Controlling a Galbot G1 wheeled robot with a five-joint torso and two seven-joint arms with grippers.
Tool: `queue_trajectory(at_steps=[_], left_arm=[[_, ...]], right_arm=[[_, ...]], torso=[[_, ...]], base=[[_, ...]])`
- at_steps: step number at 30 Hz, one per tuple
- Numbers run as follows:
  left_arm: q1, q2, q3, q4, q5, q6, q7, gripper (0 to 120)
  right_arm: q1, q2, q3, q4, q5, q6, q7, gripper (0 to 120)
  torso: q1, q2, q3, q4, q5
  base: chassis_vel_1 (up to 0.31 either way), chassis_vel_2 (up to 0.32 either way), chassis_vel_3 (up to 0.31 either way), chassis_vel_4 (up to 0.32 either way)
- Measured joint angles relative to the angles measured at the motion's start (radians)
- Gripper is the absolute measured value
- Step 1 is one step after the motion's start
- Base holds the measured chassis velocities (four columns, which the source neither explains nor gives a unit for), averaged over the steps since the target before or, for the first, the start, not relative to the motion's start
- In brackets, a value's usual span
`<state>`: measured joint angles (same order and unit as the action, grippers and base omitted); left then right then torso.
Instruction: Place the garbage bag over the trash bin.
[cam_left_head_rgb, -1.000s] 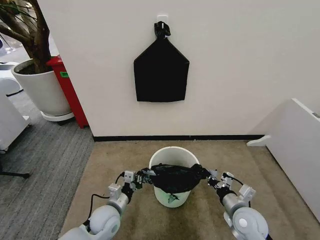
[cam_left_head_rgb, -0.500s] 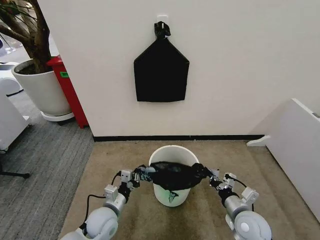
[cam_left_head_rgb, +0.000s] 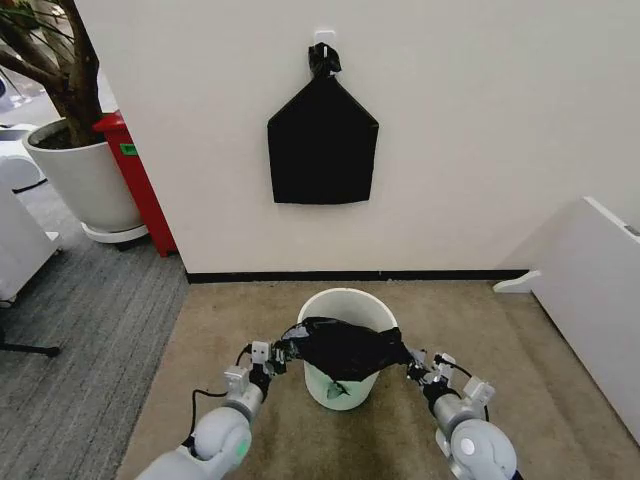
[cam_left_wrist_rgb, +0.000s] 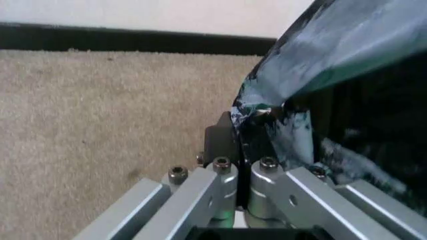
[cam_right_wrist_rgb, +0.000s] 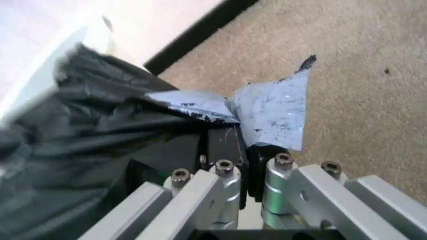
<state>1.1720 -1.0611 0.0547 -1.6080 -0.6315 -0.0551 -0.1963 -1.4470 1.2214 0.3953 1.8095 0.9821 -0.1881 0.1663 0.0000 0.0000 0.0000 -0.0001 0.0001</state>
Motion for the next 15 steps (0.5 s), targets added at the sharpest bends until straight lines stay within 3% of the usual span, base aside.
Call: queue_trajectory(at_steps=[7, 15], left_arm=[[0.011, -0.001, -0.026, -0.034, 0.005, -0.015, -0.003, 0], [0.013, 0.001, -0.027, -0.028, 0.012, -0.003, -0.004, 0]], right_arm=[[-0.005, -0.009, 0.014, 0.040, -0.006, 0.016, -0.005, 0], [0.024, -0.014, 0.000, -0.019, -0.013, 0.004, -0.003, 0]], torso=[[0.000, 0.000, 0.000, 0.0000, -0.0002], [0.000, 0.000, 0.000, 0.0001, 0.0001]], base=[[0.000, 0.000, 0.000, 0.000], [0.000, 0.000, 0.000, 0.000]])
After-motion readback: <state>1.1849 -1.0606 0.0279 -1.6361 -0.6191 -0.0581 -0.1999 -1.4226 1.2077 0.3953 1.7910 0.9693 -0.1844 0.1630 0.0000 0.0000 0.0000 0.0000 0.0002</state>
